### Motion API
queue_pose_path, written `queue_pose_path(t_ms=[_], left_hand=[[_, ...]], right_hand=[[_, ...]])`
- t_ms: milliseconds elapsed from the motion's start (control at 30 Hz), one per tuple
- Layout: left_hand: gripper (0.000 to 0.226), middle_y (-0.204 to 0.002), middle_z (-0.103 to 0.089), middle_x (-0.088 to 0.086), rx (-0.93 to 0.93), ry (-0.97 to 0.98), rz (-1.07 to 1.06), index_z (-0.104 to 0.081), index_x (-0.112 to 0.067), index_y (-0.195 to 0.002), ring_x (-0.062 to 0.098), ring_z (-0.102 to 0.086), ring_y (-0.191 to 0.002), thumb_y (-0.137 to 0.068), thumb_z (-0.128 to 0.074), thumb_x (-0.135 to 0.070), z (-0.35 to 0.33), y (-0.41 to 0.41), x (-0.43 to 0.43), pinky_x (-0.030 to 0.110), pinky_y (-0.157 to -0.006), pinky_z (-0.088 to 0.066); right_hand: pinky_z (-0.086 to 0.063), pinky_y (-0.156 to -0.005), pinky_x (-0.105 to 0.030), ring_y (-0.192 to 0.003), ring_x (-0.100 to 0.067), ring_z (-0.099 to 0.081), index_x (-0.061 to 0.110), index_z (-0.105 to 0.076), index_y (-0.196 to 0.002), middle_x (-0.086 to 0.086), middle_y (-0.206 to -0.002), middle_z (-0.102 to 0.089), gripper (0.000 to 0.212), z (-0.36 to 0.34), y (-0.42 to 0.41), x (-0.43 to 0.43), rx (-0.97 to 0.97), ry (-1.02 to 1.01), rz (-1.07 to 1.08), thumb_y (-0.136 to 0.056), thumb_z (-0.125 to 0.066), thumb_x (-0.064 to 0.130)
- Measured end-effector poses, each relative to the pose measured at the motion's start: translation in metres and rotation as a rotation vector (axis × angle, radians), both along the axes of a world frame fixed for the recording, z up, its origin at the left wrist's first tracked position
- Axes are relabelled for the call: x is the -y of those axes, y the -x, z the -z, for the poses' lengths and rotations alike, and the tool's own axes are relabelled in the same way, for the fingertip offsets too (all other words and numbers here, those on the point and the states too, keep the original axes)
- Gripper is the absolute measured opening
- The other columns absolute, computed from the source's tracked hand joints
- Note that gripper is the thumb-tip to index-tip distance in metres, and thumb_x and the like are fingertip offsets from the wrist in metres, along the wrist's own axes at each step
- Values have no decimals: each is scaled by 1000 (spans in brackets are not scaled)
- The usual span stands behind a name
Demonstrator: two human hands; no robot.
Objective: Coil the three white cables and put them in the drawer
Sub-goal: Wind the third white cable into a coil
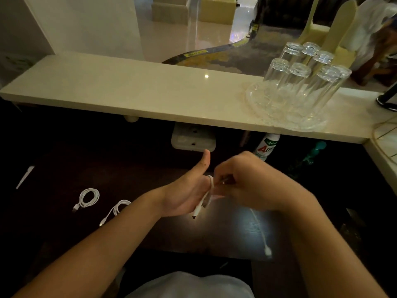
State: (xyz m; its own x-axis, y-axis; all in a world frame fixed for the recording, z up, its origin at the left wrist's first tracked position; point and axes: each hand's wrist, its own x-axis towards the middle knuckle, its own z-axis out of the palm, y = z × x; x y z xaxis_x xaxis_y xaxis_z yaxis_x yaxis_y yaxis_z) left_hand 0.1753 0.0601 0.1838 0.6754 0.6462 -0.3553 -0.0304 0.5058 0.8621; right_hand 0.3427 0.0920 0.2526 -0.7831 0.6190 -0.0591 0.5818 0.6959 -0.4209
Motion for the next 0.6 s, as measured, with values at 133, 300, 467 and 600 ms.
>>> queue_pose_path(t_ms=[133, 300, 467, 600], left_hand=[[117, -148, -44, 22, 165, 135, 59, -38, 8, -142, 22, -37, -142, -77, -9, -84, -2, 3, 3, 39, -123, -6], [119, -150, -29, 35, 549, 222, 46, -29, 16, -142, 37, -26, -146, -78, -26, -84, -20, 10, 5, 39, -122, -13], [117, -152, -31, 30, 684, 193, -128, -32, 13, -143, 34, -27, -146, -78, -29, -84, -18, 17, 2, 39, -122, -13], [115, -150, -42, 22, 573, 116, -310, -33, 9, -145, 26, -36, -143, -79, -21, -85, -16, 26, -3, 37, -121, -15]], right_hand=[[-47, -56, -28, -56, -10, -58, 17, -70, -67, -1, -59, -65, 24, -1, -4, -36, -265, 241, 133, -64, -89, 32], [-48, -55, -20, -56, -11, -60, 17, -74, -71, -4, -63, -68, 13, 71, -3, -40, -722, 878, 264, -83, -72, 19], [-25, -45, -22, -48, -11, -28, 20, -68, -64, 1, -51, -36, 21, 131, 15, 17, -832, 1202, 477, -83, -65, 27], [-20, -43, -21, -48, -12, -19, 7, -68, -80, 4, -51, -26, 34, 135, 19, 58, -872, 1266, 516, -94, -56, 35]])
